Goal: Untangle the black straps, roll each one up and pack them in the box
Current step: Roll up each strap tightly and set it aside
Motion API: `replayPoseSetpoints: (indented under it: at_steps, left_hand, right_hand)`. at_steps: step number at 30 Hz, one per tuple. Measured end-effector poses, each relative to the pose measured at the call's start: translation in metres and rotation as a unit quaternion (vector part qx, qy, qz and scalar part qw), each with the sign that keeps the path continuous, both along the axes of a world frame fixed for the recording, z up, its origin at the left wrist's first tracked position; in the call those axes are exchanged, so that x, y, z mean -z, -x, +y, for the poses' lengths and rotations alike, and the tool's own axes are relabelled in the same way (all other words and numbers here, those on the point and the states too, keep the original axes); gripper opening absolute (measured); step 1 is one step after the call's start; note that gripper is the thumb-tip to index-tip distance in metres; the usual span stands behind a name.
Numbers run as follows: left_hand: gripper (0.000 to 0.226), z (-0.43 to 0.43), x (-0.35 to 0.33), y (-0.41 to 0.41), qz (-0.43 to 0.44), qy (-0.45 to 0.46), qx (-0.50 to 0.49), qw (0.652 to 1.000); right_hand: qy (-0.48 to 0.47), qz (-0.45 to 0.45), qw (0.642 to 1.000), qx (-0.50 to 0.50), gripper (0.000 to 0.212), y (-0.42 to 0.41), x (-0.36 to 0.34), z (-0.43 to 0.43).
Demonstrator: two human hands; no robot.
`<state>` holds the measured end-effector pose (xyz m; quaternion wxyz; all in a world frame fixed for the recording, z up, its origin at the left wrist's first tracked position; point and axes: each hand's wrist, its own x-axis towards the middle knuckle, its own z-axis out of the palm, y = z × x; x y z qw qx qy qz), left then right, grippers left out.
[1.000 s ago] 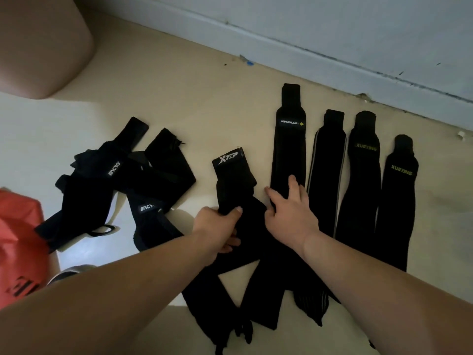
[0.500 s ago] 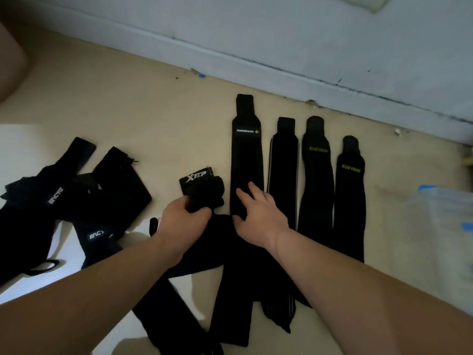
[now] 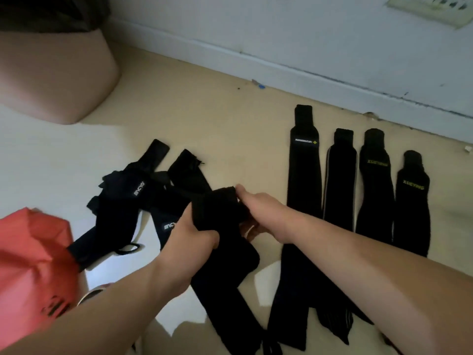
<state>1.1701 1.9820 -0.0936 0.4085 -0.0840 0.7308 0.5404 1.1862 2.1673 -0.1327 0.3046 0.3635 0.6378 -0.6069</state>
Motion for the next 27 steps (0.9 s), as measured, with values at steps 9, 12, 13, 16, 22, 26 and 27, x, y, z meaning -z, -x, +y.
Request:
replayPoseSetpoints:
  at_steps: [9, 12, 13, 16, 22, 26, 27]
  left_hand:
    - [0.025, -0.048, 0.009, -0.023, -0.096, -0.021, 0.136, 0.986]
    - [0.034, -0.061, 0.009, -0.021, -0.142, -0.006, 0.161, 0.977]
    - [0.039, -0.065, 0.011, -0.022, -0.153, -0.003, 0.155, 0.976]
    - [0.033, -0.073, 0.013, -0.025, -0.174, 0.005, 0.141, 0.975]
    - [0.035, -0.075, 0.02, -0.014, -0.173, -0.029, 0.011, 0.984]
    - [0.027, -0.072, 0.019, 0.007, -0.13, -0.046, -0.041, 0.99]
    - [0.03, -0.073, 0.019, 0.011, -0.13, -0.047, -0.049, 0.989]
  right_hand:
    - [0.207, 0.035, 0.976, 0.061, 0.025, 0.037, -0.011, -0.048]
    - [0.154, 0.068, 0.981, 0.097, 0.033, 0.047, -0.005, -0.053]
    - [0.139, 0.07, 0.983, 0.1, 0.036, 0.05, -0.005, -0.054]
    - [0.145, 0.055, 0.983, 0.095, 0.04, 0.053, 0.0, -0.057]
    - [0.124, 0.009, 0.99, 0.062, 0.04, 0.048, 0.006, -0.068]
    - [0.045, 0.083, 0.995, -0.018, 0.03, 0.038, 0.006, -0.074]
    - [0.013, 0.101, 0.994, -0.036, 0.031, 0.037, 0.006, -0.073]
